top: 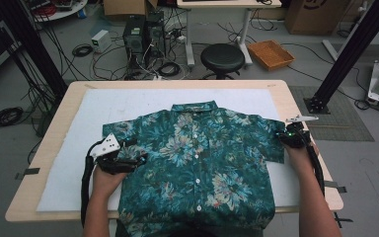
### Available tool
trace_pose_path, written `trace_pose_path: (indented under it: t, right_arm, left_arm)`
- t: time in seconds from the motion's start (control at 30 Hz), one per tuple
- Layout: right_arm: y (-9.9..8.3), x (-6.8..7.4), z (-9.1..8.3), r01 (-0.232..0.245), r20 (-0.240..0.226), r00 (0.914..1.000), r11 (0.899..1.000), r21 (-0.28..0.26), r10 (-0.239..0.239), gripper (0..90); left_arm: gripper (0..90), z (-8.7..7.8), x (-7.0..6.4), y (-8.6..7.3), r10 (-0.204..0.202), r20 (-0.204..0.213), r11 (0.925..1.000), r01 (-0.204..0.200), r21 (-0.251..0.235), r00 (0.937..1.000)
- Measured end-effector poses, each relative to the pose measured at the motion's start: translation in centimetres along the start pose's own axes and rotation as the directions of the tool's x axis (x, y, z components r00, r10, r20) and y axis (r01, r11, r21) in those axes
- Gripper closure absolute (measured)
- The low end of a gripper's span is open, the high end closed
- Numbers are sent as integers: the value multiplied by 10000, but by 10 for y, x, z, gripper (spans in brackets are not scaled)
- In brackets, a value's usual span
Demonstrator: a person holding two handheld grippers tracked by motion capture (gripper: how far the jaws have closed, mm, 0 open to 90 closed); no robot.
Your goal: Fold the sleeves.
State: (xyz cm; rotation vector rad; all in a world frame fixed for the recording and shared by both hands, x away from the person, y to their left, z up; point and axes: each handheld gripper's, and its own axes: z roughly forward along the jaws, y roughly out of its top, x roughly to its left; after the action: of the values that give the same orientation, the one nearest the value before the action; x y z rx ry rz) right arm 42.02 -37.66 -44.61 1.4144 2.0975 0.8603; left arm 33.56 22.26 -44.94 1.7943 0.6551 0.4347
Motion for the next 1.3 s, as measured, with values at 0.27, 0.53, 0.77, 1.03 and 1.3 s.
trace_pose_path:
  t: [0.27, 0.53, 0.77, 1.03, 1.3]
  right_arm:
    - [4, 3, -10, -28, -233, 9997, 9993, -381, 19, 896]
    - [12, 14, -24, 365, -389, 9984, 9958, -840, -399, 895]
    - [23, 31, -32, 866, -578, 9939, 9894, -1162, -938, 895]
    - [32, 53, -36, 1337, -843, 9855, 9803, -1455, -1469, 894]
    - [41, 77, -42, 1950, -986, 9717, 9645, -1783, -2147, 894]
  left_arm:
    - [252, 0, 0, 0, -33, -13, 10000, 33, -2, 10000]
    - [252, 0, 0, 0, -29, -30, 10000, 29, -12, 10000]
    - [252, 0, 0, 0, -59, 1, 10000, 59, -16, 10000]
    - [252, 0, 0, 0, -79, 12, 10000, 79, -39, 10000]
    - [252, 0, 1, 0, -118, 20, 9999, 118, -40, 9999]
